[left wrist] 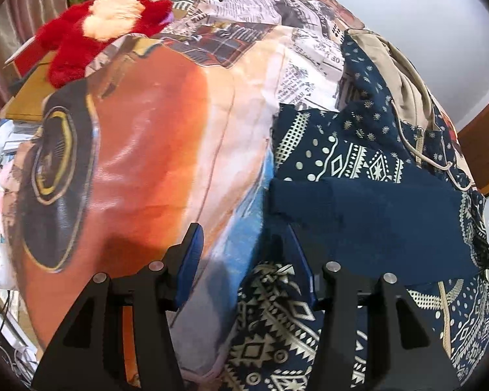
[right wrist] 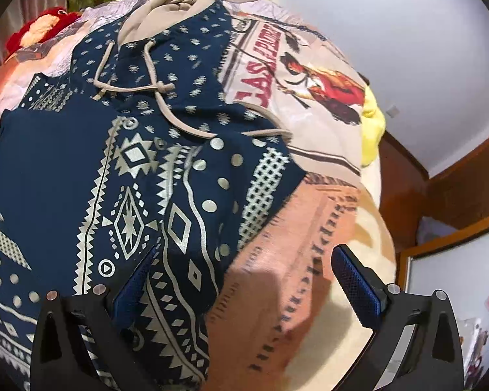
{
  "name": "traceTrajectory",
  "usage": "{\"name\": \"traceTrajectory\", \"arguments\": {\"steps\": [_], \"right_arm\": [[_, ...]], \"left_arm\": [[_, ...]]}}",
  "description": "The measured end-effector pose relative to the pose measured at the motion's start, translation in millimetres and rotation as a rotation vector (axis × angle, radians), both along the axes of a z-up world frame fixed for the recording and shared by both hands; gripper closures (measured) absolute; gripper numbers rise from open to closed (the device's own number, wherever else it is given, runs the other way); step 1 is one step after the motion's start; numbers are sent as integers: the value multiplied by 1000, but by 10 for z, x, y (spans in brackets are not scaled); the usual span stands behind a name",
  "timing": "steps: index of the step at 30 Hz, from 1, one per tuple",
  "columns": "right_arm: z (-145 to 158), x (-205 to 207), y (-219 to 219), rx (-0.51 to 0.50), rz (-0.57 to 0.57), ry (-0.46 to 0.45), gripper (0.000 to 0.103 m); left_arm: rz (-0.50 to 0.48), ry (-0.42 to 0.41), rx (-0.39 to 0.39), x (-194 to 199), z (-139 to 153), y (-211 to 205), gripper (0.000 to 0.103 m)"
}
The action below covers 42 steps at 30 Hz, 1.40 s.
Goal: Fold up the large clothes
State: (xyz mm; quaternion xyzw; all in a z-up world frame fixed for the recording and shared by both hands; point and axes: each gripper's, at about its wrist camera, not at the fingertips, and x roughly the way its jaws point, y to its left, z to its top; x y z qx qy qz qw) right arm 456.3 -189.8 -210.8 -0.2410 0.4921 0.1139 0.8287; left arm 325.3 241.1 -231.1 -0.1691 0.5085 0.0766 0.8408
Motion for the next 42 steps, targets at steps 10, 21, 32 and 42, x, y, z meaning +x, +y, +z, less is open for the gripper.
{"name": "traceTrajectory", "arguments": {"steps": [10,21,32,42], "right_arm": [[49,98,-289,157,-149,96,0],[909,339,1,212,-95,-169,0],[954,1344,391,465,-172,-125,0],[148,2323,838,563,-261,80,6]], "left_arm": [[-108,65,98,200,-112,-368,51],[-193,-133,153,882,799,-697,43],[-199,-168,170,1976,876,-829,29],[-83,-51,-118,2828,124,-602,29]]}}
